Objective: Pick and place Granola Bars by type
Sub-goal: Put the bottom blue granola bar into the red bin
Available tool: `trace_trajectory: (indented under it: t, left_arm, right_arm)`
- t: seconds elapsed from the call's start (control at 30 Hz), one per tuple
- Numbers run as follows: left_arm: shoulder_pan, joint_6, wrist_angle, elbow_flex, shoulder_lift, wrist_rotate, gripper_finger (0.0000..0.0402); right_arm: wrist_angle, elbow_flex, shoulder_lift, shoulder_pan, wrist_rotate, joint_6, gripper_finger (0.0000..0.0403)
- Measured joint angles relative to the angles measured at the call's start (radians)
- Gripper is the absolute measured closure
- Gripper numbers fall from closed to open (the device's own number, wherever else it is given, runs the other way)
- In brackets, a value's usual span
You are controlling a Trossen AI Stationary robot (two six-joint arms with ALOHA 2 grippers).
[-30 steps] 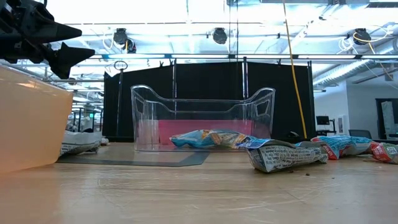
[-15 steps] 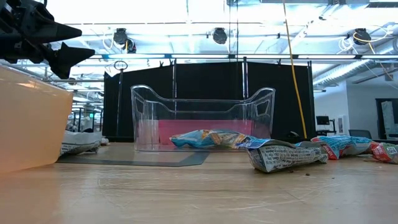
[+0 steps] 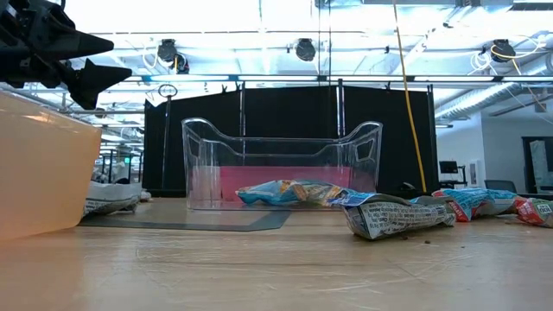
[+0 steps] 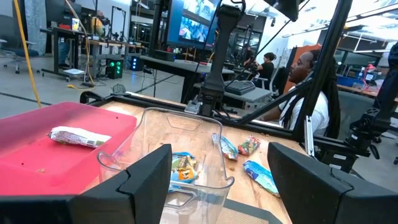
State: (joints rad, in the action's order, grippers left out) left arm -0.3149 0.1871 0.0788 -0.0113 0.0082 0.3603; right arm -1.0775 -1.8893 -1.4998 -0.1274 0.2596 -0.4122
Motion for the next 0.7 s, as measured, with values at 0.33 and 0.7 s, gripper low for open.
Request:
trace_trajectory:
  t: [0.33,0.7]
  left_arm:
    - [0.0,0.0,0.0,0.0,0.0,0.0,0.0133]
    - [0.0,0.0,0.0,0.0,0.0,0.0,0.0133]
  right_arm:
    - [0.003,0.065,-0.052,-0.068,-0.13,-0.067,0.0106]
    - [0.265,0.461,-0.053,-0.1,-0.185,-0.023,0.0106]
